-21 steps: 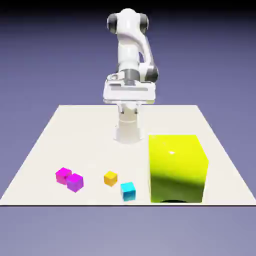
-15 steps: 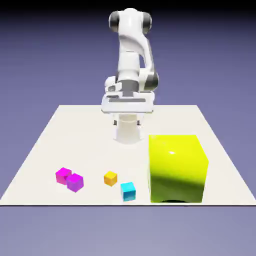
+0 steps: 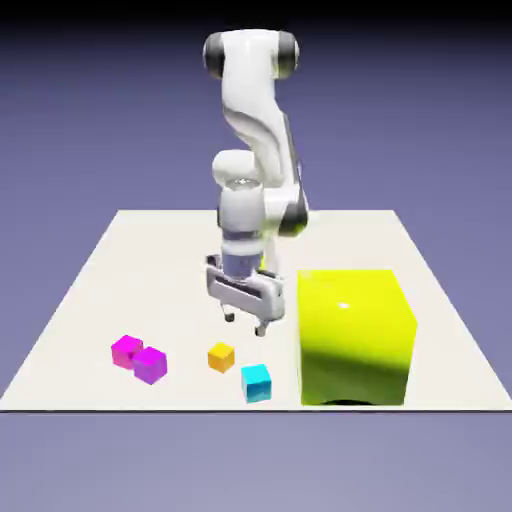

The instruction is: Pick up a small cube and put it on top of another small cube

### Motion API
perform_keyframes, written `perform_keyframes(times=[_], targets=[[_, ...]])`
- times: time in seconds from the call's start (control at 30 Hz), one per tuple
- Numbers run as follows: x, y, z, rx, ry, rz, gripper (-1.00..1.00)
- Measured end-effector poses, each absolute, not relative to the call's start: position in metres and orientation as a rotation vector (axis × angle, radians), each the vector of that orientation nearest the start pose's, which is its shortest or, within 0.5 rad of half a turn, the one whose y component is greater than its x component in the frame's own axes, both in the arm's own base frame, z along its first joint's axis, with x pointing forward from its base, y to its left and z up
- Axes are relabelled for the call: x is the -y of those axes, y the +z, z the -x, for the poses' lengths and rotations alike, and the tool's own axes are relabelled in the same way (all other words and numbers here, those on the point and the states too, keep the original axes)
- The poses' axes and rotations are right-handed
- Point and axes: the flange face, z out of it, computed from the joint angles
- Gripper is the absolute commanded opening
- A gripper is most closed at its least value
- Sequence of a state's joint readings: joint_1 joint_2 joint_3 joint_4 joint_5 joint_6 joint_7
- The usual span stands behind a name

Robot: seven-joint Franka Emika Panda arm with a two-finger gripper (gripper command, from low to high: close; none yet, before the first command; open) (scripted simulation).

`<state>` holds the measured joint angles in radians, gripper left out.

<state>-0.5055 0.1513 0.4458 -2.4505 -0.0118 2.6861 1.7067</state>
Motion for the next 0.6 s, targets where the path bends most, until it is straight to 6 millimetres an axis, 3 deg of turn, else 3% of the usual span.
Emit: perform_keyframes(times=[0.2,0.27,0.4,0.43,0.5,0.6], targets=[[0.029,0.202,-0.507,-2.629,0.268,1.586,0.00],[0.030,0.197,-0.508,-2.660,0.307,1.540,0.00],[0.022,0.139,-0.507,-2.659,0.307,1.538,0.00],[0.020,0.128,-0.505,-2.660,0.307,1.540,-1.00],[0.020,0.128,-0.505,-2.659,0.306,1.540,-1.00],[0.027,0.172,-0.509,-2.658,0.307,1.537,-1.00]])
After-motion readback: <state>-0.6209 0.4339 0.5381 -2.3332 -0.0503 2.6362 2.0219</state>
